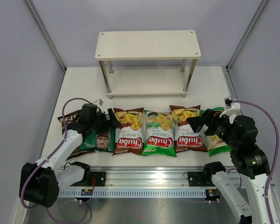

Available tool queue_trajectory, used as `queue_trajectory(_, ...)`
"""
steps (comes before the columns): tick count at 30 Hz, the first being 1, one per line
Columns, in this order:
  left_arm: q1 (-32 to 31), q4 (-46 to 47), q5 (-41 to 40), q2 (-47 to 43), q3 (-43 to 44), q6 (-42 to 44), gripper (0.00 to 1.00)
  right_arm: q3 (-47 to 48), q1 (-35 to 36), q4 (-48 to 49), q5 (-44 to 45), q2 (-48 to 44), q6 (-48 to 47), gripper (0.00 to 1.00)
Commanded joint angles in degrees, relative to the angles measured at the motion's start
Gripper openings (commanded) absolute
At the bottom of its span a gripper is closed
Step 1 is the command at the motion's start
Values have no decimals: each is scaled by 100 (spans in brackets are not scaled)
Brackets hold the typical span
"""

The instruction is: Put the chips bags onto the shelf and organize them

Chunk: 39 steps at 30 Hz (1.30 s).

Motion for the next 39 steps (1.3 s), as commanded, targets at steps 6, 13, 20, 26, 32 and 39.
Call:
queue_trajectory(6, -376, 827, 111, 827, -146, 118, 91, -79, -23, 340, -321, 15, 80, 99)
queue_trajectory(13, -578, 1319, 531, 1434, -357, 127, 74, -149, -23, 499, -461, 41, 203, 100)
queue_trajectory(20, -578, 1918, 656, 1190, -595, -312, 28, -219, -23, 516, -497, 67, 229, 99)
queue_trajectory(26, -578, 1821, 190, 337, -665, -786, 2, -553, -14, 884, -829, 76, 308, 100)
queue_trajectory(32, -578, 1558, -65, -832, -604, -1147, 0, -1526, -14, 2184, -2016, 392, 975, 99)
queue_trajectory(39, -578, 1250, 58, -1834, -147, -1516, 0, -2864, 275, 5302, -2626, 744, 3162, 99)
